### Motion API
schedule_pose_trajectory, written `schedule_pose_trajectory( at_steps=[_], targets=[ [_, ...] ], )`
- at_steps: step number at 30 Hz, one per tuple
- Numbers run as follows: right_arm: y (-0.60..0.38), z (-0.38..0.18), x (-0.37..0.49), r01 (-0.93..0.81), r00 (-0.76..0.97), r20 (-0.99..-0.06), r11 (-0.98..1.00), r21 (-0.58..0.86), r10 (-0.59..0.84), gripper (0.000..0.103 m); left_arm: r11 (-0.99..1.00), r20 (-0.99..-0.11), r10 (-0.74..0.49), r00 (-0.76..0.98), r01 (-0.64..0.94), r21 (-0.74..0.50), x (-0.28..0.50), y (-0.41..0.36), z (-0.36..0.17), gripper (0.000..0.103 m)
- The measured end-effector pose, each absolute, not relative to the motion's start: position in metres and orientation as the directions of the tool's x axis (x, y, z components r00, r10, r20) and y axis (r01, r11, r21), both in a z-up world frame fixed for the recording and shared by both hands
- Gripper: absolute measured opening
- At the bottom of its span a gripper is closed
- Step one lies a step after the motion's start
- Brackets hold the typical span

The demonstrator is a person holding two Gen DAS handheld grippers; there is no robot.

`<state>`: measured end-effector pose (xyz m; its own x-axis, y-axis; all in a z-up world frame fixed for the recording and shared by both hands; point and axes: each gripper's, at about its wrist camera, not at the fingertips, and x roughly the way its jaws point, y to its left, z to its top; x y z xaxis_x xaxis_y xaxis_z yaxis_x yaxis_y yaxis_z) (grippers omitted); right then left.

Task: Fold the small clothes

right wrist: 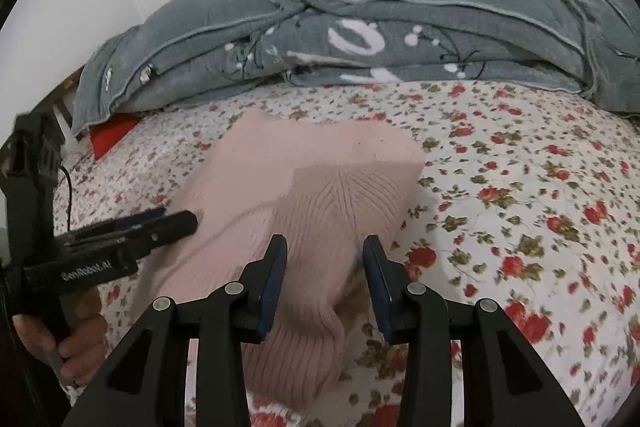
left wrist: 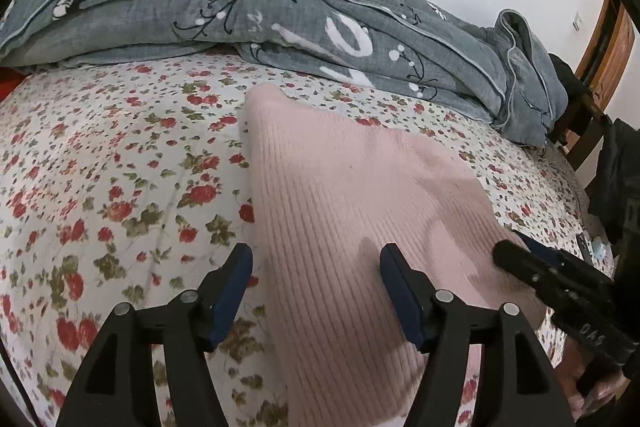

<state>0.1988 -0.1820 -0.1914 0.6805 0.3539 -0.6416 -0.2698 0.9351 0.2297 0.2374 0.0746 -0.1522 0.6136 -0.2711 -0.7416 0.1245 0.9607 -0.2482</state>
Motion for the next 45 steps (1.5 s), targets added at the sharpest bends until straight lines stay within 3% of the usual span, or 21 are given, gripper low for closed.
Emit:
schedule_pose_trajectory(
  at_steps=[11,16,19,24,26,45],
  targets=[
    [-0.210,-0.162,0.159,-0.173,0.703,-0.668,0.970,0.171,0.243,0.039,0.976,-0.747,-0.211,0.631,0.090,-0.200,0.187,0.077,-0.128,0.068],
    [-0.222,-0.134,0.126,-0.147,0.730,-0.652,0.979,0.139,0.202,0.044,0.981,-0.708,-0.184,0.681,0.082,-0.176,0.153,0.071,-0.091,0.079],
    [-0.226,-0.116,0.100,-0.152,0.747,-0.635,0.981,0.122,0.195,0.056,0.986,-0.687,-0.162,0.709,0.085,-0.146,0.131,0.064,-0.070,0.089],
    [-0.233,-0.095,0.055,-0.146,0.791,-0.582,0.982,0.120,0.189,0.093,0.992,-0.652,-0.126,0.748,0.082,-0.097,0.091,0.052,-0.041,0.094],
    [-0.235,-0.090,0.038,-0.140,0.808,-0.563,0.985,0.099,0.171,0.098,0.993,-0.646,-0.119,0.754,0.082,-0.087,0.076,0.047,-0.034,0.097],
    [-0.256,-0.081,-0.033,-0.107,0.826,-0.545,0.989,0.097,0.143,0.099,0.996,-0.594,-0.080,0.801,0.080,-0.026,0.010,0.022,-0.013,0.101]
  ],
)
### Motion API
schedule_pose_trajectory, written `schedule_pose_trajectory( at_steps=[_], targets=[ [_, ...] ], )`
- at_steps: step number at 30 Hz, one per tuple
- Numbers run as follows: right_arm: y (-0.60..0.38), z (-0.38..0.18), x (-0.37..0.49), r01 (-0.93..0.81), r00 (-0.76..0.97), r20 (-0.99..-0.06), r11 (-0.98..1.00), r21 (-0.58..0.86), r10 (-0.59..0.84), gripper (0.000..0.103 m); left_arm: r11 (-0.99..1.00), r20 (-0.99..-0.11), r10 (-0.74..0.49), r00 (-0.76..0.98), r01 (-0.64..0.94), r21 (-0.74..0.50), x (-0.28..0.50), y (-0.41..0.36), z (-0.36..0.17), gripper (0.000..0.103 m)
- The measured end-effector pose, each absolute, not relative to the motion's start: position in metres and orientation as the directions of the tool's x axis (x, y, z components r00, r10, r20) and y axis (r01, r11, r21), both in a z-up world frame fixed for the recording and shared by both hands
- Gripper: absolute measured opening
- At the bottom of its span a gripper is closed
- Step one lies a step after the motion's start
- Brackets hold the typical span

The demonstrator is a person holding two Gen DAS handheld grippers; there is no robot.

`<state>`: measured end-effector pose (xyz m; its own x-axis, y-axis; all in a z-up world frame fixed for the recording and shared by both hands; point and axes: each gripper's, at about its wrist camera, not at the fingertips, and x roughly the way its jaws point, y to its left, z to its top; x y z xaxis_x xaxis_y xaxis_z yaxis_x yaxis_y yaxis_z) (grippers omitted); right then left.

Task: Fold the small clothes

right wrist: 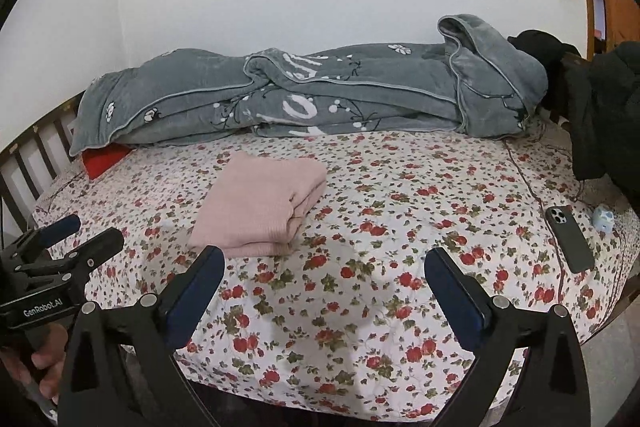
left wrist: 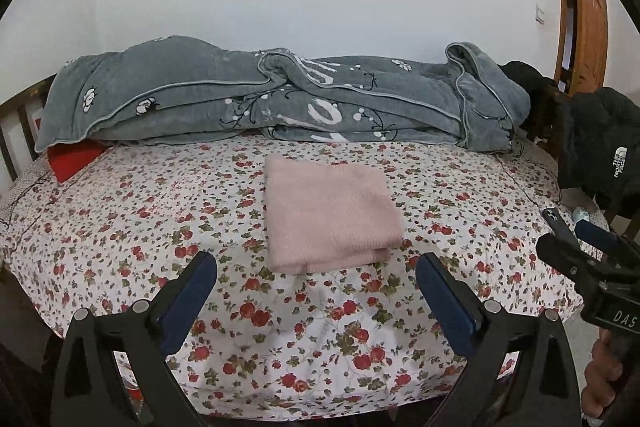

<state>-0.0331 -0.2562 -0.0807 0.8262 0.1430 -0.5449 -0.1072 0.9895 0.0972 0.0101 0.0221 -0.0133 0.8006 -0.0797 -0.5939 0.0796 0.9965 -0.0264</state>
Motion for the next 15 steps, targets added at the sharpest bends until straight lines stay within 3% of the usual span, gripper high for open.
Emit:
schedule_pose_trajectory(
  at_steps=[15],
  targets=[
    [-0.2584,-0.0856,-0.0303,-0.098,0.824,-0.552,0.991,0.086,0.130,0.099,0.997,-0.588,-0.078,0.805,0.074,-0.032,0.0113,0.0225,-0.0151,0.101]
  ],
)
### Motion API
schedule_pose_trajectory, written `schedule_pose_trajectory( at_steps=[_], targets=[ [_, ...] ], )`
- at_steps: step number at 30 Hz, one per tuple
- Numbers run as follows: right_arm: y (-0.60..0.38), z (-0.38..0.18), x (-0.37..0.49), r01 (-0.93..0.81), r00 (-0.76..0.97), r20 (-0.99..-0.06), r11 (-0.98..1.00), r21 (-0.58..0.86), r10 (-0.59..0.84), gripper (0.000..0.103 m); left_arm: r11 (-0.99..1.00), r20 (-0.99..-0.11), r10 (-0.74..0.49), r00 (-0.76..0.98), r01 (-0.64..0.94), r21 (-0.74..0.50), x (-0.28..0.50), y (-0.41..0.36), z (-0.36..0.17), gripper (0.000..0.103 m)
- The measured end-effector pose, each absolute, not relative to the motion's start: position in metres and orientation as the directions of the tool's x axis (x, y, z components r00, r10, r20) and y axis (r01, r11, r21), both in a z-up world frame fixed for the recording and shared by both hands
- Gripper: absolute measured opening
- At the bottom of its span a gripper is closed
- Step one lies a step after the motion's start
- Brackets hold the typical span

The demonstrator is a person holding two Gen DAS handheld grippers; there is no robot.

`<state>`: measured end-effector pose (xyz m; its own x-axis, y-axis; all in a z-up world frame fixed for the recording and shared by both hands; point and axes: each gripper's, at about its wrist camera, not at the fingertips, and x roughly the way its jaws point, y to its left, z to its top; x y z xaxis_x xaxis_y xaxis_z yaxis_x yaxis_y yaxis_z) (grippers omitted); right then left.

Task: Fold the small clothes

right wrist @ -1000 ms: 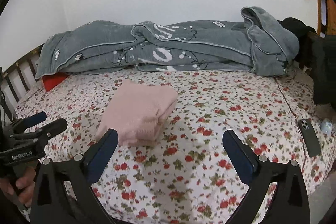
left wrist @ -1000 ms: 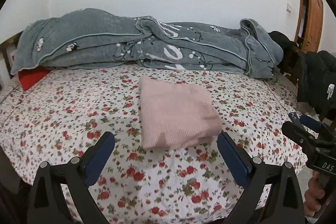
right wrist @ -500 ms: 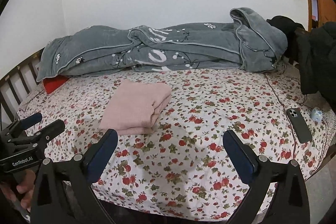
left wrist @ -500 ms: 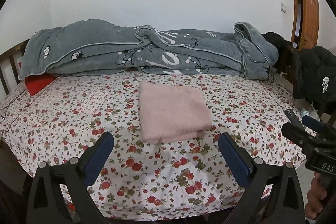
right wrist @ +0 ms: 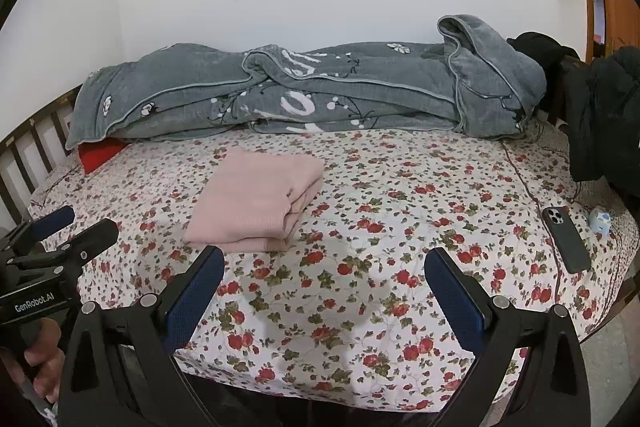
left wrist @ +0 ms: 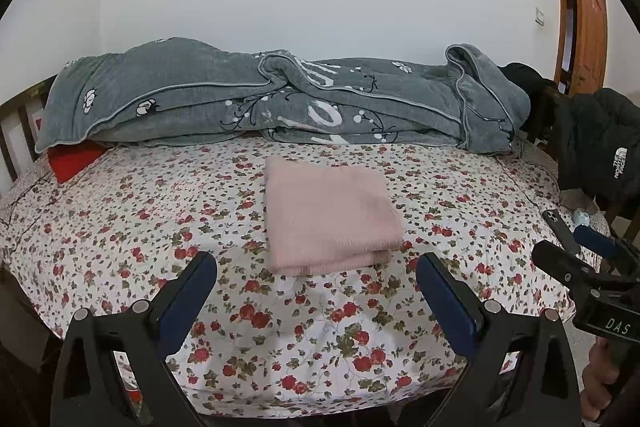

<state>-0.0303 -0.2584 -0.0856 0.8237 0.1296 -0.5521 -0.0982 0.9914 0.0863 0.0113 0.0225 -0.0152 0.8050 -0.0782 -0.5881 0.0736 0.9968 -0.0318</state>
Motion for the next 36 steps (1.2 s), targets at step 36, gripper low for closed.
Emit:
schedule_pose_trajectory(
  at_steps=[36],
  targets=[
    [-0.2631,-0.0870,-0.0324,-0.100,0.821,-0.556,0.992,0.082,0.129,0.099,0.998,-0.592,-0.056,0.804,0.056,-0.017,0.0117,0.0210,-0.0181,0.101]
  ],
)
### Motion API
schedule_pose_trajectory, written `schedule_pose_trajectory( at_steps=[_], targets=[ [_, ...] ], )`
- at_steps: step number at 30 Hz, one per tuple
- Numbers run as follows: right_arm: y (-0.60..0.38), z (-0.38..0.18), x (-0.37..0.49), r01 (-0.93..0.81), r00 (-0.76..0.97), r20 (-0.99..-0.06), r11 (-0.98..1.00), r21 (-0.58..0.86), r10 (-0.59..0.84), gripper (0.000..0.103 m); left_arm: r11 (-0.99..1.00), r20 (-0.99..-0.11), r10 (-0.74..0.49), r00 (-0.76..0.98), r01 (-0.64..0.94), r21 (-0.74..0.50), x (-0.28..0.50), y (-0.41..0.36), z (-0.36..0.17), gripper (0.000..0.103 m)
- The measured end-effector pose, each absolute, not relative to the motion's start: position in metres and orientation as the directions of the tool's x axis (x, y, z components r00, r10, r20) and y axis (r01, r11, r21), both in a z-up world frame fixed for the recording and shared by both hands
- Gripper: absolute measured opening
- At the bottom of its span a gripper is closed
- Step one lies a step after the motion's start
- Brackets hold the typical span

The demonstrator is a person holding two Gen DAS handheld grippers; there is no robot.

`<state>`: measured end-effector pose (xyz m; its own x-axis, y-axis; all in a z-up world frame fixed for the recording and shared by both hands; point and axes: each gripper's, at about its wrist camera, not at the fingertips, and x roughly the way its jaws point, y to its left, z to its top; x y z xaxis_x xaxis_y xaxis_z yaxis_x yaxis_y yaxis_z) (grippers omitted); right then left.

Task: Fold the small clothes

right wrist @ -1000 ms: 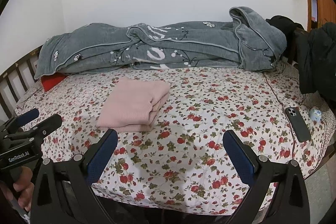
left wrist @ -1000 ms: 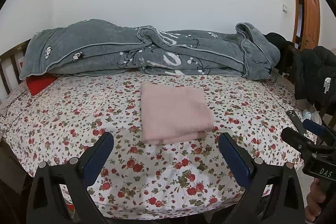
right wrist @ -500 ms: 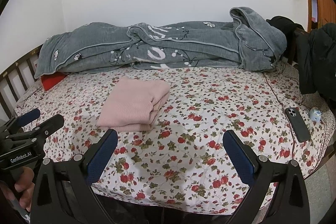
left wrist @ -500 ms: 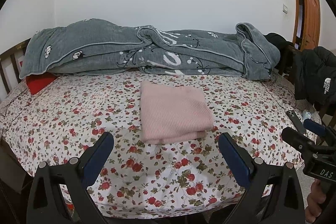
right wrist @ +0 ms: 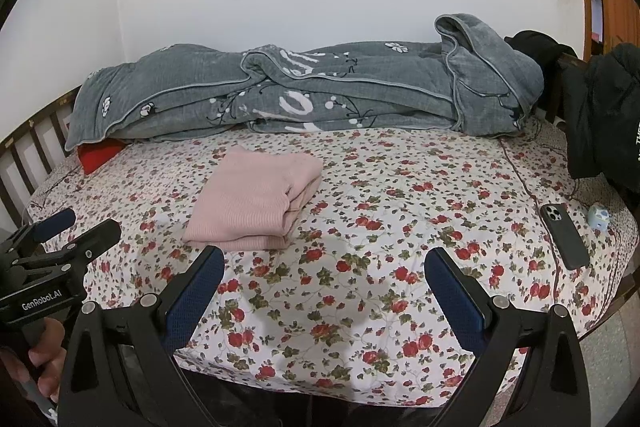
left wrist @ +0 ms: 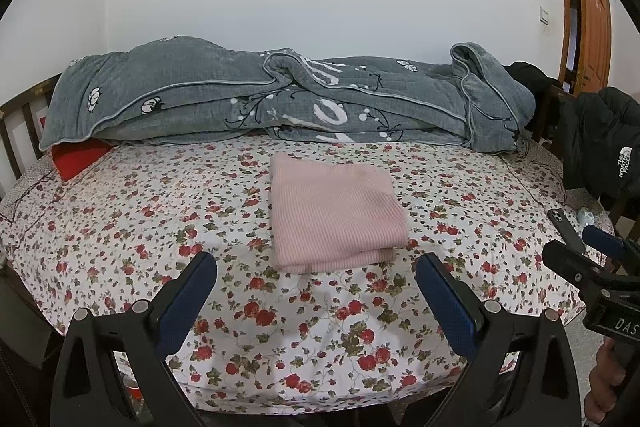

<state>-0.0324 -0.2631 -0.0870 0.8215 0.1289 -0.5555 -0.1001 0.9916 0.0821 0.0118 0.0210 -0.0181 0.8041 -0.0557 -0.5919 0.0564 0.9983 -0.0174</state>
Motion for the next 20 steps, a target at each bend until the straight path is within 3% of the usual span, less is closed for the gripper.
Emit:
schedule_pose_trajectory(
  at_steps=[20],
  targets=[
    [-0.2655,-0.0841,-0.0354,-0.094,0.825,-0.551,0.992,0.085,0.125,0.099,0.998,-0.589,-0.056,0.806,0.044,-0.035,0.0102,0.0187,-0.0141,0.101]
  ],
)
